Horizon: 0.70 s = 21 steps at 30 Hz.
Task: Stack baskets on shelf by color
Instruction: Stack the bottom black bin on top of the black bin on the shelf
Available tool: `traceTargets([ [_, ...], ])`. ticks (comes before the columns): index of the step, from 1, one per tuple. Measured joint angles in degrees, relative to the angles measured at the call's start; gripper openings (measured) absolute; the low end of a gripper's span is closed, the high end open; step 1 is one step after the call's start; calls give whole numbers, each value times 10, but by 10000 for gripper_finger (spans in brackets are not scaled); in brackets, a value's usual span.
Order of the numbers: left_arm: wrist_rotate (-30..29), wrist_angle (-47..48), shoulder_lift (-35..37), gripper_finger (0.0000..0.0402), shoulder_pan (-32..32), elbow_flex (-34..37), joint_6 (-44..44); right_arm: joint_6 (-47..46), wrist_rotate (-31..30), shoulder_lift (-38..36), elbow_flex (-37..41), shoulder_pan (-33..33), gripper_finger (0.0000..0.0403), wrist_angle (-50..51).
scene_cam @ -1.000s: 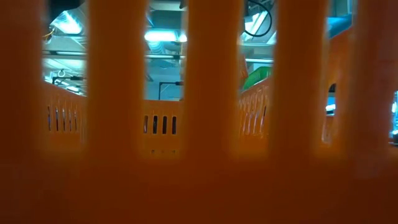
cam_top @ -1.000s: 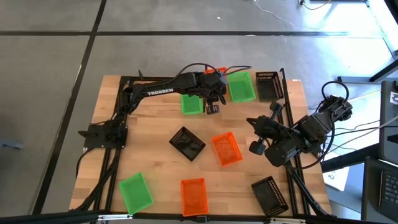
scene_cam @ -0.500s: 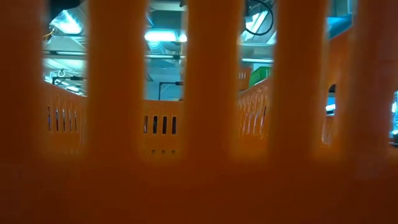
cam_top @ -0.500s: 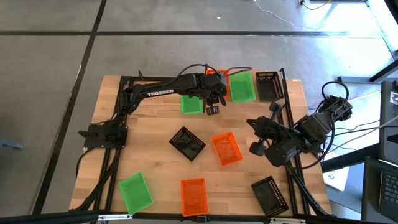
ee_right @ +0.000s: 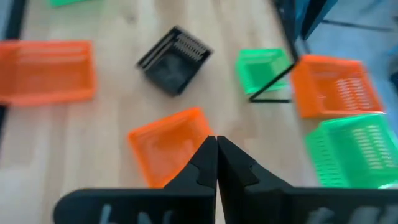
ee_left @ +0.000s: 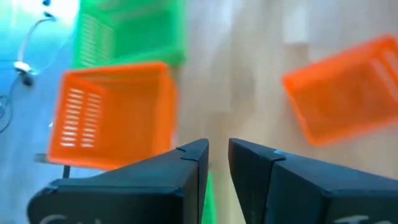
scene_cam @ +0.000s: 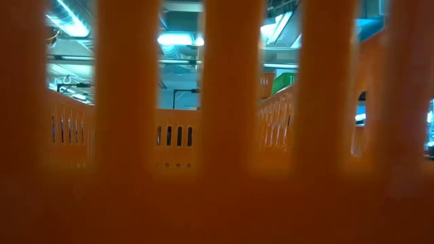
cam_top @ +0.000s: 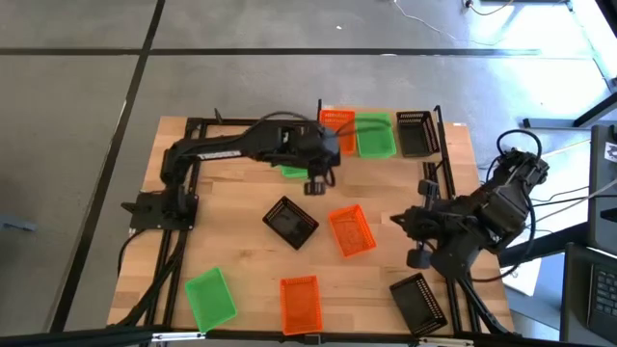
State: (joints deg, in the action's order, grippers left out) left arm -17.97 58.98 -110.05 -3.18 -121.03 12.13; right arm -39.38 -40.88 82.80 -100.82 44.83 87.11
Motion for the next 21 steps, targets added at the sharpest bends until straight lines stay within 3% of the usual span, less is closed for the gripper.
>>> traceTargets([
  [7, 36, 107, 13, 55, 68, 0, -67, 6, 93, 16, 0, 27, 0, -8],
  [14, 61, 198, 13, 55, 141, 0, -163, -22, 219, 80, 0, 50, 0, -3],
  [21, 60, 215, 13, 55, 216, 0, -207, -71, 297, 163, 0, 87, 0, -6],
])
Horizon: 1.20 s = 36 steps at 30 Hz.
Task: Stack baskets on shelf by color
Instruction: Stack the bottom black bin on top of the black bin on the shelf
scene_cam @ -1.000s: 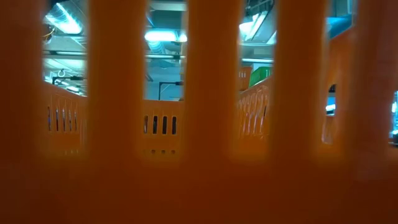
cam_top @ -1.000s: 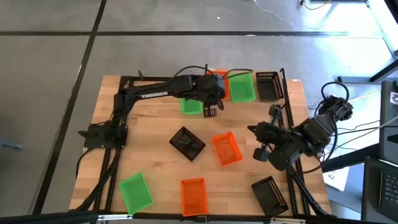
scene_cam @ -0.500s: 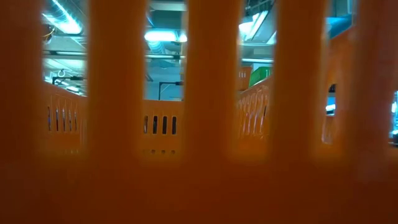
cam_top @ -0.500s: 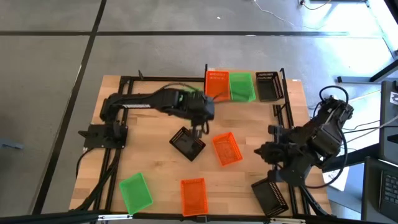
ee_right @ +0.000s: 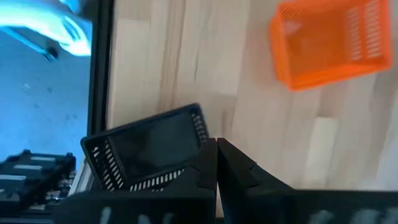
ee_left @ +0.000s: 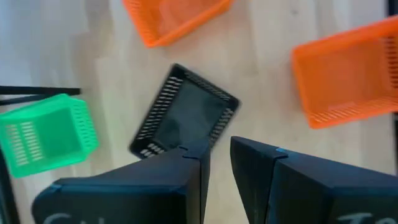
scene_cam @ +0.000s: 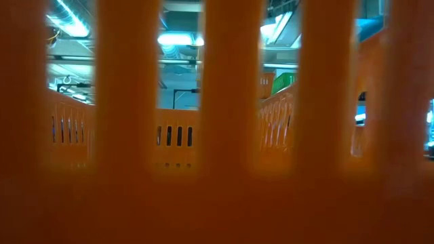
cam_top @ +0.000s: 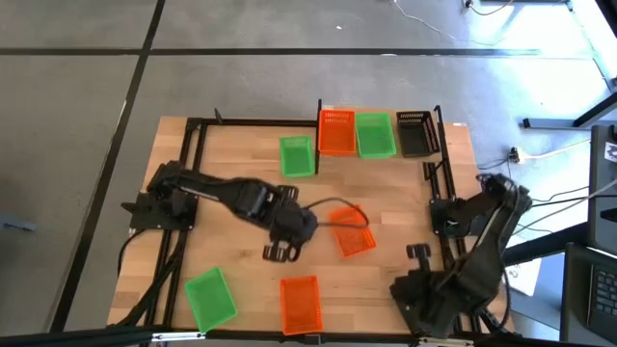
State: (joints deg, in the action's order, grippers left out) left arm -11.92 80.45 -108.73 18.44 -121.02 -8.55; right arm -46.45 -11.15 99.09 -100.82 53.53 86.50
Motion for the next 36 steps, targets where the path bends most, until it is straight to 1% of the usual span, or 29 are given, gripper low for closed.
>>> traceTargets([
  [4, -6, 0, 0, 55, 28, 0, -5, -46, 10, 43, 0, 5, 1, 0],
  [6, -7, 0, 0, 55, 35, 0, -14, -50, 10, 59, 0, 4, 3, 4],
  [10, -9, 0, 0, 55, 38, 0, -30, -48, 32, 86, 0, -8, 17, 24],
  [13, -9, 0, 0, 55, 38, 0, -32, -56, 39, 99, 0, -20, 36, 29],
  [17, -9, 0, 0, 55, 38, 0, -32, -55, 53, 112, 0, -30, 71, 36],
  [21, -9, 1, 0, 55, 38, 0, -31, -19, 62, 125, 0, -31, 105, 35],
  [23, -9, 1, 0, 55, 38, 0, -31, 3, 63, 130, 0, -30, 115, 35],
  [27, -9, 7, 0, 55, 38, 0, -31, 17, 63, 132, 28, -23, 117, 14],
  [36, -9, 21, 0, 55, 38, 0, -31, 20, 63, 133, 129, -28, 91, -6],
])
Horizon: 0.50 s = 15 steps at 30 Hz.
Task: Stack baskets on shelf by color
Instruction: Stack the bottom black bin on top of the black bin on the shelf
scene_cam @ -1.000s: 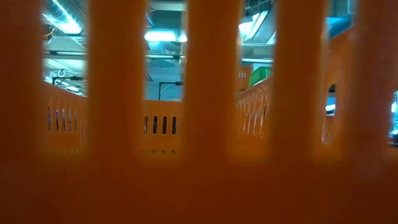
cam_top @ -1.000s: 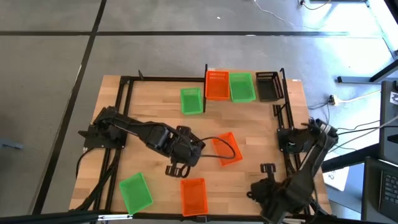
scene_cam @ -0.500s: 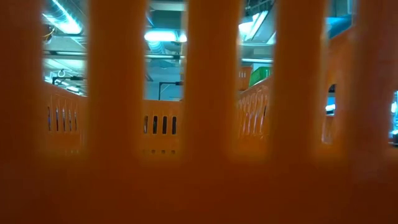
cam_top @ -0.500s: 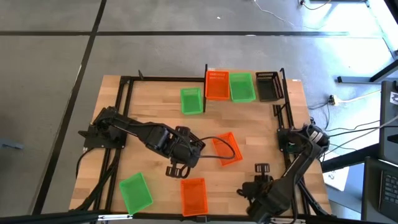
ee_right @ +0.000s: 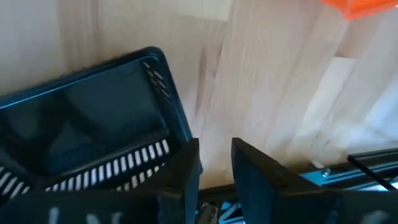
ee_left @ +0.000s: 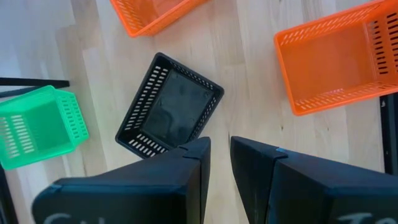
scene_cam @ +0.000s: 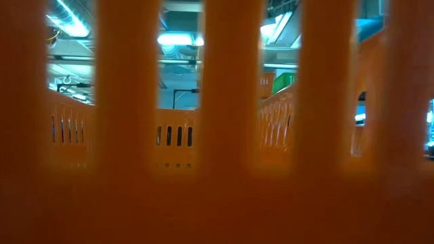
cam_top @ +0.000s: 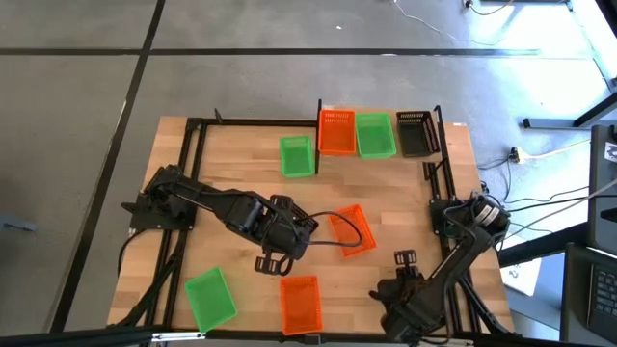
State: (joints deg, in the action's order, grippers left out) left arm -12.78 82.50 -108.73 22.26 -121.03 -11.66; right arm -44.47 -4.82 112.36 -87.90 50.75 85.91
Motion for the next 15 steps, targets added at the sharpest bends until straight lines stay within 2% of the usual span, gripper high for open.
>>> traceTargets([
  [7, 0, 0, 0, 55, 0, 0, 2, 40, 63, 0, 44, -8, 88, -87],
  [15, 0, 2, 0, 55, -2, 0, 2, 63, 64, 0, 51, -9, 88, -98],
])
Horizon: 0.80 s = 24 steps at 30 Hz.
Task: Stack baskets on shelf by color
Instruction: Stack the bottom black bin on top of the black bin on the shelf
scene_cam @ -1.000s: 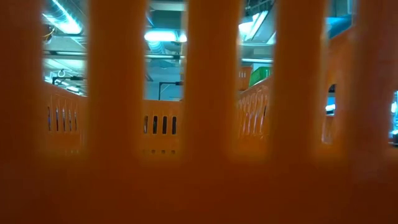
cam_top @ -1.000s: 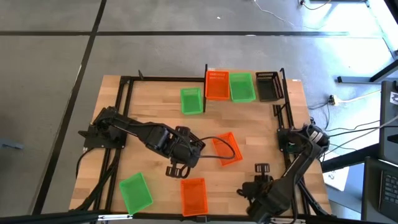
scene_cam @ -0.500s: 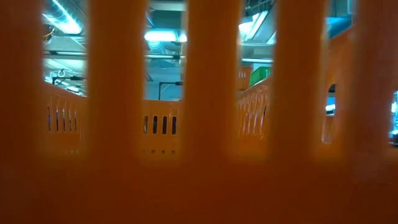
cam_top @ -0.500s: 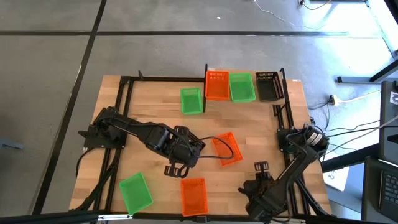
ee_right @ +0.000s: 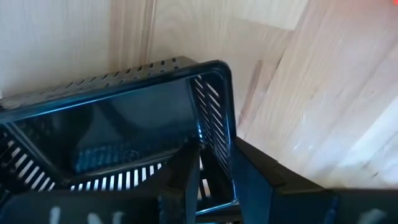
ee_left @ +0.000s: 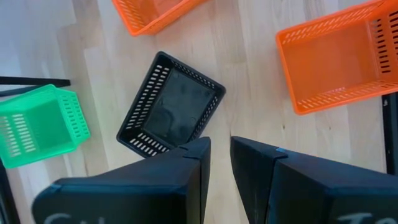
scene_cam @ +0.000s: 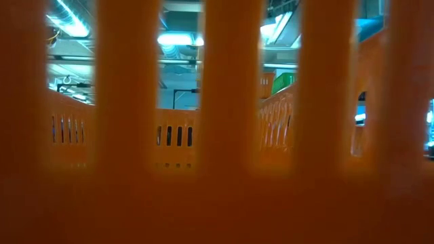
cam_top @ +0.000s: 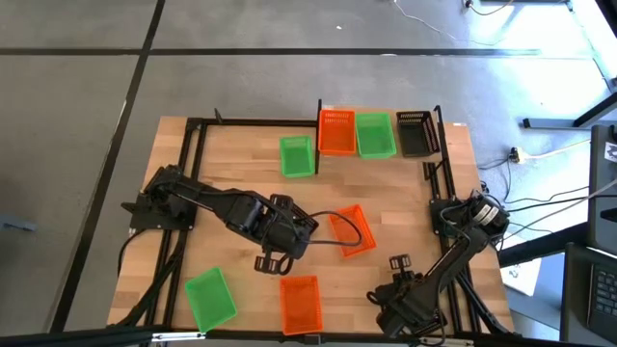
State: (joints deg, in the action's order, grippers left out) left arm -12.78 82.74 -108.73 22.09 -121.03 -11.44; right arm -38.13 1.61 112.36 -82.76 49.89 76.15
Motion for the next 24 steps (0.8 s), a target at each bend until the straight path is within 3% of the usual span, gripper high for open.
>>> traceTargets([
  [8, 0, 0, 0, 55, 0, 0, 0, 18, -7, 0, 0, -3, 88, 4],
  [13, 0, 0, 0, 55, 0, 0, 0, 38, -45, 0, 3, -8, 88, -1],
  [24, 0, 0, 0, 55, 0, 0, 0, 51, 20, 0, 96, -33, 85, -72],
])
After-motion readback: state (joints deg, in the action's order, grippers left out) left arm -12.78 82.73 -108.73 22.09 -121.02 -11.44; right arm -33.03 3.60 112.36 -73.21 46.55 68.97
